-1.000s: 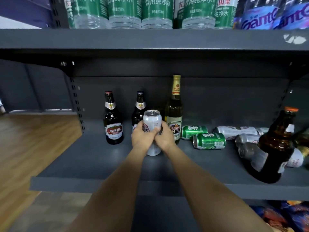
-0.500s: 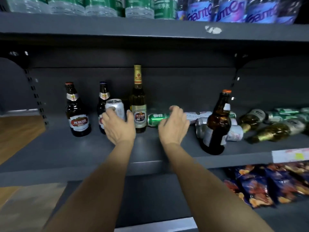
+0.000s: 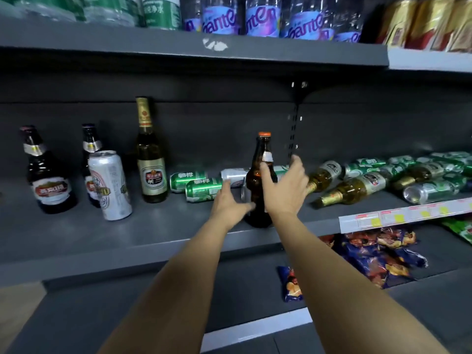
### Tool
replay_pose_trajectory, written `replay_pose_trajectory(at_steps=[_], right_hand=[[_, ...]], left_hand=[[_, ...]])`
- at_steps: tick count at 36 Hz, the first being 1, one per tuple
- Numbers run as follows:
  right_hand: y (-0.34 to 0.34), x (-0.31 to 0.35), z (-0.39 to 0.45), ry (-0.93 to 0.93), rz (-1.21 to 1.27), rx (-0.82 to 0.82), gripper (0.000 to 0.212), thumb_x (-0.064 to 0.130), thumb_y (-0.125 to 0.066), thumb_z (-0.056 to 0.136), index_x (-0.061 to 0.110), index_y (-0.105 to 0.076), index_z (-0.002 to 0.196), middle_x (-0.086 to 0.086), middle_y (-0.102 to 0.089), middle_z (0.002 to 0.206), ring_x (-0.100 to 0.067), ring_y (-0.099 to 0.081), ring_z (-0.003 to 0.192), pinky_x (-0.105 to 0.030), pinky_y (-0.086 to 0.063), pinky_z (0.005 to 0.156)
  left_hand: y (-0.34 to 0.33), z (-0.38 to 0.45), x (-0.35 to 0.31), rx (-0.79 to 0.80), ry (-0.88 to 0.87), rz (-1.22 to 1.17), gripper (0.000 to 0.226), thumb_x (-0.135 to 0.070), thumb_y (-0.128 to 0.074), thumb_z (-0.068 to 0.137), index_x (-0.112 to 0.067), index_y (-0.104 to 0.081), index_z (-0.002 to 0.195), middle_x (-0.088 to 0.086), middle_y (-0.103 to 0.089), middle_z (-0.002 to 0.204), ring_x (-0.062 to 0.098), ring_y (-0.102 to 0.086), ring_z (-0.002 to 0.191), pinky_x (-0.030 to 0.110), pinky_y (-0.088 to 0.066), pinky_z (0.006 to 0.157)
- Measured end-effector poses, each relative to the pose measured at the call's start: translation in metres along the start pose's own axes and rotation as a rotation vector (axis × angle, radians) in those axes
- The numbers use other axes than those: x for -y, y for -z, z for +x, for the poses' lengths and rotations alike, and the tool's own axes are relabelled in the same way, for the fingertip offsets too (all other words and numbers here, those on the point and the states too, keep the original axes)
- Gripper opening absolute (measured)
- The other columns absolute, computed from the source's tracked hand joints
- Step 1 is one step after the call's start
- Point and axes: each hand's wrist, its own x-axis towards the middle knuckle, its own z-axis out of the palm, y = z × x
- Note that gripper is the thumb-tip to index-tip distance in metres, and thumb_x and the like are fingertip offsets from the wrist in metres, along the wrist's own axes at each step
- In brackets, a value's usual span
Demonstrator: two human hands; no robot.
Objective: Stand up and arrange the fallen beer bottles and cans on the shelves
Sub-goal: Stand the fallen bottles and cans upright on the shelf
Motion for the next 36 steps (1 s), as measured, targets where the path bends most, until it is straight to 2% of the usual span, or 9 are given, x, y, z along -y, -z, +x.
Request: replay_pose_trajectory(at_steps=[2,4,7,10,15,20,25,29,36], right_hand=[[-0.002,-0.01,-0.002,-0.079,0.072,0.199,0.089,0.059,-0.062,0.083,0.015,-0.023,0.151,-0.006,-0.039,0.15,-0.028,-0.035,0.137,-0.043,-0.032,0.106],[-0.011,-0.017,-0.005,-0.112,0.09,0.312,0.095,0.062,-0.067,0.076,0.021,-0.023,0.15,-0.003,-0.045,0.145,-0.027,-0.042,0.133,-0.043,-0.038,0.101],[-0.022,-0.022,-0.006,-0.088,0.028,0.324,0.086,0.059,-0.072,0.071,0.025,-0.033,0.139,-0.001,-0.054,0.131,-0.027,-0.054,0.118,-0.042,-0.047,0.089],[-0.024,-0.022,-0.003,-0.058,-0.021,0.282,0.069,0.052,-0.073,0.075,0.022,-0.04,0.127,-0.001,-0.056,0.122,-0.029,-0.058,0.11,-0.037,-0.043,0.078],[-0.036,-0.012,-0.013,-0.02,0.001,0.286,0.065,0.058,-0.072,0.072,0.024,-0.041,0.118,0.002,-0.06,0.114,-0.027,-0.06,0.101,-0.035,-0.041,0.073],[-0.058,0.028,-0.035,0.026,0.08,0.34,0.066,0.057,-0.071,0.074,0.022,-0.043,0.121,0.002,-0.061,0.114,-0.026,-0.06,0.103,-0.032,-0.037,0.073],[-0.089,0.089,-0.072,0.137,0.122,0.471,0.07,0.06,-0.073,0.071,0.024,-0.042,0.123,0.001,-0.06,0.117,-0.026,-0.059,0.108,-0.036,-0.045,0.08],[-0.121,0.136,-0.113,0.171,0.168,0.565,0.069,0.06,-0.073,0.07,0.024,-0.042,0.12,0.0,-0.061,0.115,-0.026,-0.06,0.107,-0.036,-0.045,0.081],[-0.173,0.199,-0.175,0.231,0.221,0.71,0.076,0.056,-0.074,0.072,0.022,-0.039,0.13,-0.002,-0.058,0.126,-0.025,-0.057,0.115,-0.038,-0.046,0.088]], left_hand=[[-0.011,0.0,-0.001,0.085,0.045,-0.011,0.114,-0.032,-0.085,0.066,-0.025,-0.013,0.154,0.004,-0.032,0.155,0.026,-0.033,0.141,0.044,-0.034,0.113],[-0.024,0.006,0.006,0.129,0.053,-0.053,0.117,-0.042,-0.083,0.053,-0.035,-0.018,0.15,-0.003,-0.047,0.145,0.024,-0.046,0.132,0.045,-0.041,0.108],[-0.043,0.018,0.02,0.125,0.063,-0.074,0.086,-0.055,-0.073,0.053,-0.043,-0.036,0.129,-0.01,-0.061,0.123,0.018,-0.059,0.114,0.044,-0.05,0.099],[-0.044,0.003,0.005,0.073,0.032,-0.119,0.068,-0.045,-0.071,0.07,-0.033,-0.041,0.13,-0.009,-0.06,0.121,0.019,-0.059,0.111,0.041,-0.05,0.099],[-0.022,-0.007,0.001,-0.076,0.049,-0.054,0.034,-0.04,-0.058,0.089,-0.028,-0.045,0.118,-0.003,-0.063,0.113,0.022,-0.06,0.101,0.04,-0.052,0.092],[0.03,-0.012,0.017,-0.186,-0.008,0.029,0.032,-0.034,-0.059,0.091,-0.03,-0.044,0.119,-0.007,-0.061,0.121,0.018,-0.059,0.107,0.039,-0.05,0.093],[0.106,-0.031,0.041,-0.331,0.024,0.214,0.039,-0.032,-0.062,0.087,-0.022,-0.042,0.12,0.001,-0.061,0.119,0.026,-0.059,0.108,0.038,-0.049,0.086],[0.174,-0.051,0.066,-0.426,0.071,0.363,0.038,-0.032,-0.061,0.086,-0.021,-0.042,0.117,-0.001,-0.062,0.103,0.027,-0.061,0.098,0.033,-0.043,0.07],[0.261,-0.071,0.116,-0.545,0.166,0.444,0.028,-0.03,-0.057,0.088,-0.022,-0.037,0.106,-0.003,-0.054,0.087,0.027,-0.059,0.089,0.033,-0.039,0.066]])
